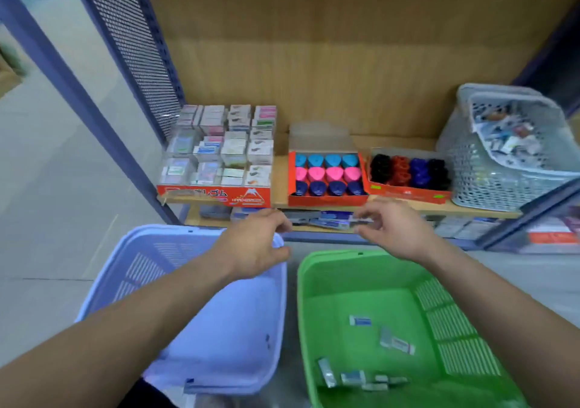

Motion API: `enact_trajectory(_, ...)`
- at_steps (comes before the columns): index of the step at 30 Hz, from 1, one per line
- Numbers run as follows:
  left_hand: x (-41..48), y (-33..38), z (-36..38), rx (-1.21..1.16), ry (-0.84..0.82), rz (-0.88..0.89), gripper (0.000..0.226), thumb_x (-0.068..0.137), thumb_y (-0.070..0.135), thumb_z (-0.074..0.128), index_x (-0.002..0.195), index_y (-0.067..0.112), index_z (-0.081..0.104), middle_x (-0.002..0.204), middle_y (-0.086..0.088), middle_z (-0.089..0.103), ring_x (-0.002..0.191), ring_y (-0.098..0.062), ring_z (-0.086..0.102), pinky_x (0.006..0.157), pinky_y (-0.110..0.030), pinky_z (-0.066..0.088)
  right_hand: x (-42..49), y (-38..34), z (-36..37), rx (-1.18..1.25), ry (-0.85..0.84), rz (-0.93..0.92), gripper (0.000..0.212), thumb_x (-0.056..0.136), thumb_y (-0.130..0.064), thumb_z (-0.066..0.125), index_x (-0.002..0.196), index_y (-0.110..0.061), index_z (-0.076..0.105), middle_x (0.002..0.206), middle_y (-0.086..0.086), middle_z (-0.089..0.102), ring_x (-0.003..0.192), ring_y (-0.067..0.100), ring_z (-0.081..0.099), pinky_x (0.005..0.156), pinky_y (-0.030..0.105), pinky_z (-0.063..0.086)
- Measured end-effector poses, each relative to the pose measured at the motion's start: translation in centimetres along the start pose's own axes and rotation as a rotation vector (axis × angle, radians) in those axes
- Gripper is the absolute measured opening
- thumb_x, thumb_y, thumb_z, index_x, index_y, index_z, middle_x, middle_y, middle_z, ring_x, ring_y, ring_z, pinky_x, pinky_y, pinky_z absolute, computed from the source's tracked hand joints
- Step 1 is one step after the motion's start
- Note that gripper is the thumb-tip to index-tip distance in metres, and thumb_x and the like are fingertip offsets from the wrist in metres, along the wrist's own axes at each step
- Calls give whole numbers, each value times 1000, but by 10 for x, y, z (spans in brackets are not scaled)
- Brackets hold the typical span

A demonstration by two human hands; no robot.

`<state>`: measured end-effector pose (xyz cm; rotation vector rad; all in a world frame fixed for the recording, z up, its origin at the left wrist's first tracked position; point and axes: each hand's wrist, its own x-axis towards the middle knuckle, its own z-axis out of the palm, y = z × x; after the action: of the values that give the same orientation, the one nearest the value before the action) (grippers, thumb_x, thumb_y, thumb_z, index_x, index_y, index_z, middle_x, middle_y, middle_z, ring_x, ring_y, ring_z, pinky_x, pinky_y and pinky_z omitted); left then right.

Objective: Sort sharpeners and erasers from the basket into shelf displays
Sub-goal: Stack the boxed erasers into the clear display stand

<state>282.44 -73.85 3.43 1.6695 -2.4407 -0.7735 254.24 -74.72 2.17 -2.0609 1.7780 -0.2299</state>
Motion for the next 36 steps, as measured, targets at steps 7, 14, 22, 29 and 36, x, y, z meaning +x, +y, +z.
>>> enact_trajectory(7,3,90,154,-68,-272,57,45,92,38,67,131,18,55,128,-1,56,105,-15,53,92,-26,43,-89,125,36,-4,-209,216,34,91,-31,71,122,-17,70,119,0,71,103,17,65,89,27,46)
enact_trajectory(14,39,76,274,-106,-365,-256,60,89,35,72,141,17,47,138,-7,52,121,-25,54,106,-38,45,-81,175,140,-11,-550,217,57,90,-31,71,142,-16,52,134,9,63,122,26,58,98,29,43)
enact_trajectory(22,76,60,372,-191,-228,-414,59,88,25,74,140,34,49,139,-3,41,125,-25,44,111,-40,41,-78,208,229,-114,-661,215,74,77,-41,82,138,-23,45,132,8,50,116,30,57,96,42,51)
enact_trajectory(29,80,49,379,-59,-172,-249,30,88,29,73,114,24,59,118,0,57,109,-21,52,93,-35,47,-75,216,245,-112,-648,192,32,87,-30,69,116,-24,57,116,2,64,103,26,61,86,35,53)
enact_trajectory(36,65,63,371,-363,-311,-469,26,95,19,67,118,25,54,113,-1,69,97,-23,63,90,-34,51,-91,219,243,22,-539,265,20,88,-29,75,102,-21,62,109,2,58,95,21,58,80,30,46)
